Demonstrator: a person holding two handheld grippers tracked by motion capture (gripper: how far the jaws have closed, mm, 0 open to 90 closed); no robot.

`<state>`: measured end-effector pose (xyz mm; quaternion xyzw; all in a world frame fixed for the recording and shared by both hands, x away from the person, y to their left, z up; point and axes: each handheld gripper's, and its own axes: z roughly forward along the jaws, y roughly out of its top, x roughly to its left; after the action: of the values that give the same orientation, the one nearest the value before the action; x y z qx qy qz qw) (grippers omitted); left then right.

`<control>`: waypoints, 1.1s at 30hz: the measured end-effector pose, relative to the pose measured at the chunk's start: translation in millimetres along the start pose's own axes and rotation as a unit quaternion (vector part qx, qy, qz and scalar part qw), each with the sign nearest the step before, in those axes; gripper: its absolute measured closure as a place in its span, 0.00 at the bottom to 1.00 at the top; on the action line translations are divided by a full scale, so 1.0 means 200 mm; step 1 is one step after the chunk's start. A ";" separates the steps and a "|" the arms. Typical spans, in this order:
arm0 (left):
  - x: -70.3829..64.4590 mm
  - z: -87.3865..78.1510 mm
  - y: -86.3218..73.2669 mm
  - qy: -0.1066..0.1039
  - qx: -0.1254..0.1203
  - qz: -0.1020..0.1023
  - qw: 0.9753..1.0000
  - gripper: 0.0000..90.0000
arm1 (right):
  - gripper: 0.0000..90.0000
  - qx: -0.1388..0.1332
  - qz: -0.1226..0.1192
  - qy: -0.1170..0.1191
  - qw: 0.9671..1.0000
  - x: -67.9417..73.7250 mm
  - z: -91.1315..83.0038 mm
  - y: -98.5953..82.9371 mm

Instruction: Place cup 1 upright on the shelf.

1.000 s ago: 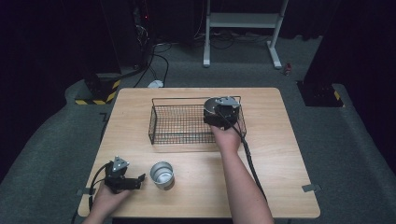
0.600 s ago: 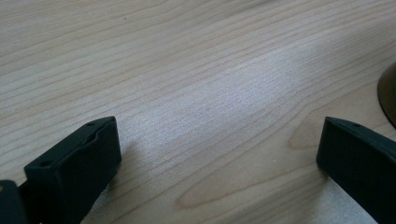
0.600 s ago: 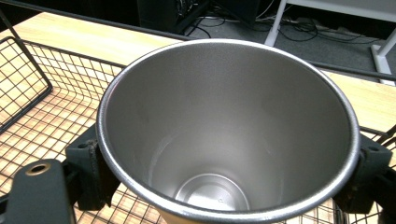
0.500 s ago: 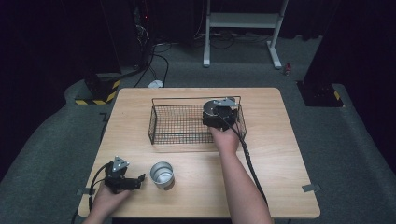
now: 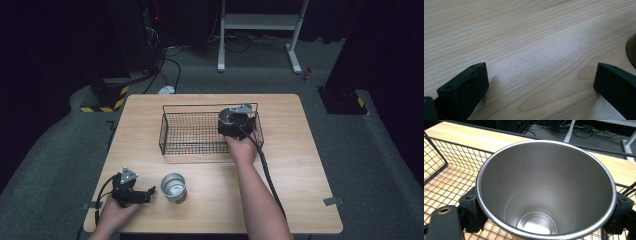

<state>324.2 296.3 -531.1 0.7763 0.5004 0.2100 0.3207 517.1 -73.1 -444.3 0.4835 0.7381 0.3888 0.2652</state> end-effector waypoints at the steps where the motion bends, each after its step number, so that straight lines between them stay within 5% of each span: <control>1: 0.00 0.00 0.00 0.000 -0.001 -0.001 1.000 0.00 | 0.15 0.001 0.001 -0.001 1.000 0.00 0.00 0.00; 33: 0.00 0.00 0.00 0.000 0.000 -0.001 1.000 0.00 | 0.15 0.014 -0.005 0.000 1.000 0.03 0.05 -0.02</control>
<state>323.6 296.1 -531.2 0.7755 0.5013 0.2097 0.3213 519.6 -65.9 -453.8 0.4834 0.7458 0.3775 0.2601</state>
